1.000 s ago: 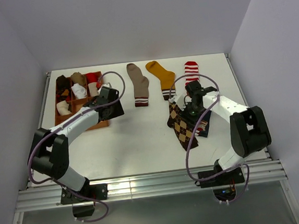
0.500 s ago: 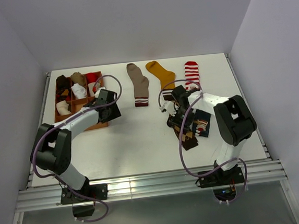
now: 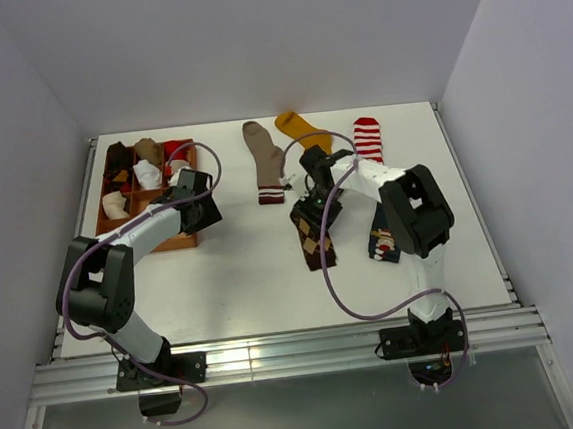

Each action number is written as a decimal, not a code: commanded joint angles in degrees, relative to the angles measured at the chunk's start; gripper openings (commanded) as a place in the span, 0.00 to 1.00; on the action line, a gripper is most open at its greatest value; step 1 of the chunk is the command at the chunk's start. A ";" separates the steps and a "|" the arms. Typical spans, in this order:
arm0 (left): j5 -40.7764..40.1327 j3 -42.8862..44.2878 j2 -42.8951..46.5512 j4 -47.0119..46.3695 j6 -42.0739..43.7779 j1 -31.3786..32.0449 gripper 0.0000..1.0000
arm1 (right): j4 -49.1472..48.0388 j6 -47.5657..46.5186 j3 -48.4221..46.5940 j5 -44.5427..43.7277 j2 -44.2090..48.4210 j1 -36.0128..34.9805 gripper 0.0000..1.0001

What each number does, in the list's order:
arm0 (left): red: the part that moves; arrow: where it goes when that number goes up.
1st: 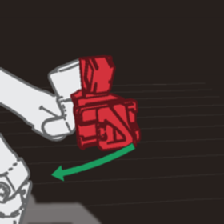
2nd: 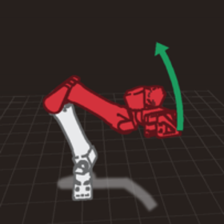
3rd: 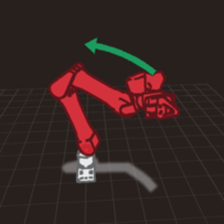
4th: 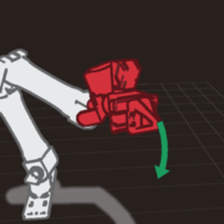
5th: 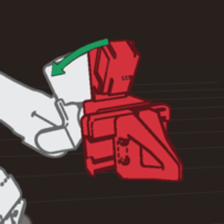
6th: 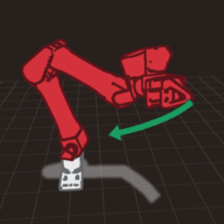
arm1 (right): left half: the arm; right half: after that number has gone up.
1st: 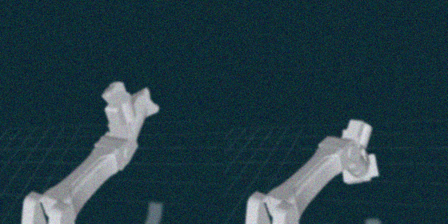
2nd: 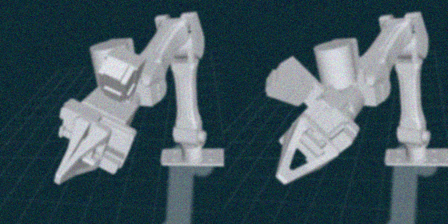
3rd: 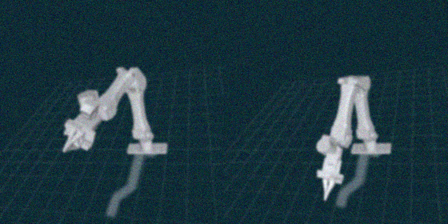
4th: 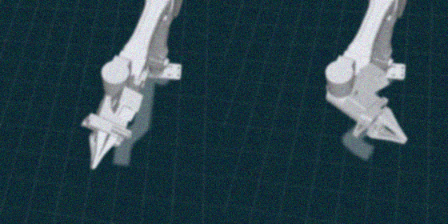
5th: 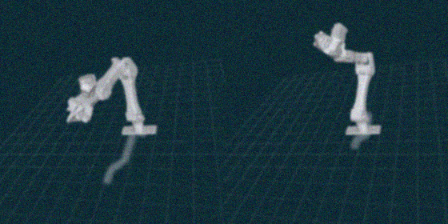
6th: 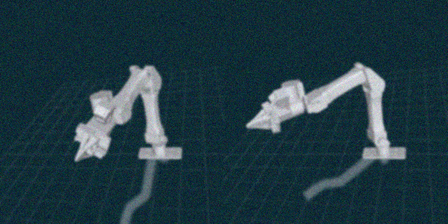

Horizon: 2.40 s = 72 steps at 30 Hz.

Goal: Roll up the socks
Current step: Adjust the sock at the center of the board, then roll the sock at the center of the board.

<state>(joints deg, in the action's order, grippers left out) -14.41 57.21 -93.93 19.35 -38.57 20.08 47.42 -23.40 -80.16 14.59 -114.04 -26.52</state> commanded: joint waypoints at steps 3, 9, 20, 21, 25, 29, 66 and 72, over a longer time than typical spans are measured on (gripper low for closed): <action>0.35 0.36 -0.11 -0.81 1.12 -0.56 0.59 | 0.31 6.78 -5.71 6.68 -3.30 -2.65 0.54; 1.32 1.32 -0.11 -0.55 1.48 -0.56 0.58 | -1.10 8.89 -4.39 8.26 -2.59 -6.70 0.54; 3.16 4.83 2.60 0.42 1.13 2.77 0.58 | -10.40 5.74 6.94 -0.34 15.67 -5.12 0.57; 3.69 5.19 3.39 0.33 0.95 2.78 0.58 | -11.29 5.47 8.51 -1.05 17.08 -5.12 0.57; 2.64 9.93 7.97 3.40 0.07 2.60 0.59 | -14.63 3.54 10.72 -0.88 19.64 -6.52 0.57; 0.71 15.91 14.73 6.57 -0.98 1.37 0.61 | -18.67 3.53 13.45 -1.93 19.21 -11.35 0.57; 5.10 14.25 24.76 8.33 1.57 -2.41 0.62 | -27.47 6.52 16.09 -11.95 9.72 -29.29 0.62; 5.45 12.75 23.97 7.28 1.56 -2.41 0.62 | -27.21 6.26 16.27 -11.07 8.66 -29.11 0.48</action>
<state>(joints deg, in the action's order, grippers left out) -10.09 70.28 -69.69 29.23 -38.15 17.72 20.34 -17.45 -63.07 2.72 -103.77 -55.27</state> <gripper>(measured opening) 0.620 0.510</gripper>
